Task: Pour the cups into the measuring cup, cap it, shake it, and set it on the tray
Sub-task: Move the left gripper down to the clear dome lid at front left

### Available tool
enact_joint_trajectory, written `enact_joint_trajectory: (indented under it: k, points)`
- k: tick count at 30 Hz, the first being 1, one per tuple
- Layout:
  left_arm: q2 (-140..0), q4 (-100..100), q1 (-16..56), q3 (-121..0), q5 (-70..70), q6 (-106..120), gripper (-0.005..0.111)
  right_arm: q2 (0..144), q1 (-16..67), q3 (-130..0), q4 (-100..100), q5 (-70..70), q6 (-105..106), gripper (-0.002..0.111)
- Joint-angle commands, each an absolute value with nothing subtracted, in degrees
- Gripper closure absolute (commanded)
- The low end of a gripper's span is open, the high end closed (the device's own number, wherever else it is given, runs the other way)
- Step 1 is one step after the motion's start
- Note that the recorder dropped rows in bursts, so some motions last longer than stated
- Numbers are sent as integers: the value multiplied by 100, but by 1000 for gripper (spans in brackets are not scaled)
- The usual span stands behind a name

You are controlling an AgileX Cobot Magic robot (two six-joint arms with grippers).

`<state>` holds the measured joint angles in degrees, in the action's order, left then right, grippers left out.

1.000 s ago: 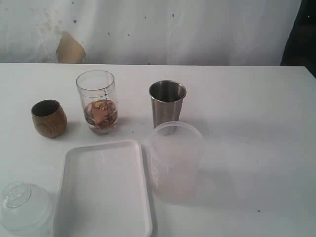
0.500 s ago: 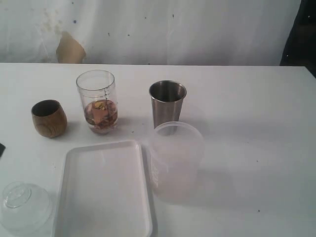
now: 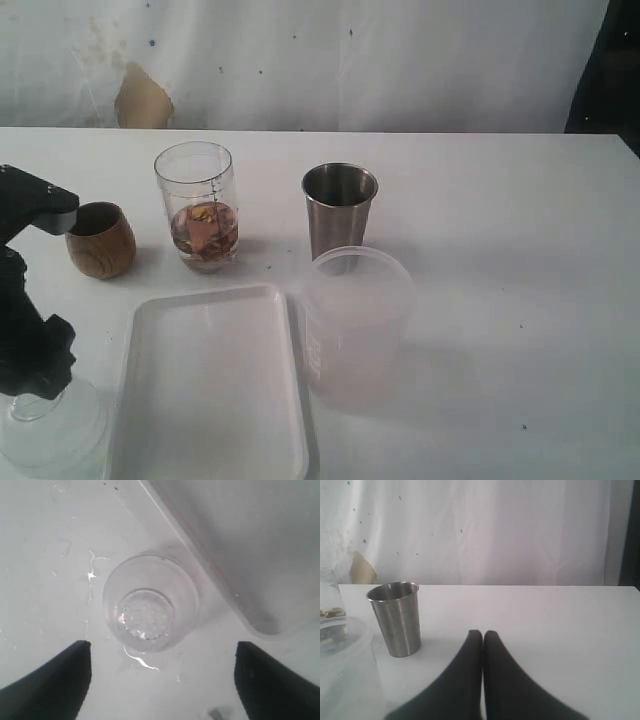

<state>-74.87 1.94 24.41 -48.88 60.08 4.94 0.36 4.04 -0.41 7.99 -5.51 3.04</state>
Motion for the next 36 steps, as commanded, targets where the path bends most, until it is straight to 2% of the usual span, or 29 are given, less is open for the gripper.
enact_joint_trajectory:
  k: [1, 13, 19, 29, 36]
  points:
    - [-7739, 403, 2471, -4932, 5740, 259, 30, 0, 483, 0, 794, -509, 276, 108]
    - [-7956, 481, 2471, -4377, 4974, 0, 31, 0, 507, 0, 792, -509, 276, 108]
    - [-7956, 481, 2460, -4177, 4847, -169, 37, 0, 507, 0, 792, -509, 276, 108]
    - [-7959, 265, 2019, -4173, 4793, -253, 37, 0, 507, 0, 792, -509, 276, 108]
    - [-7959, -192, 2004, -4173, 4767, 170, 37, 0, 507, 0, 792, -509, 276, 108]
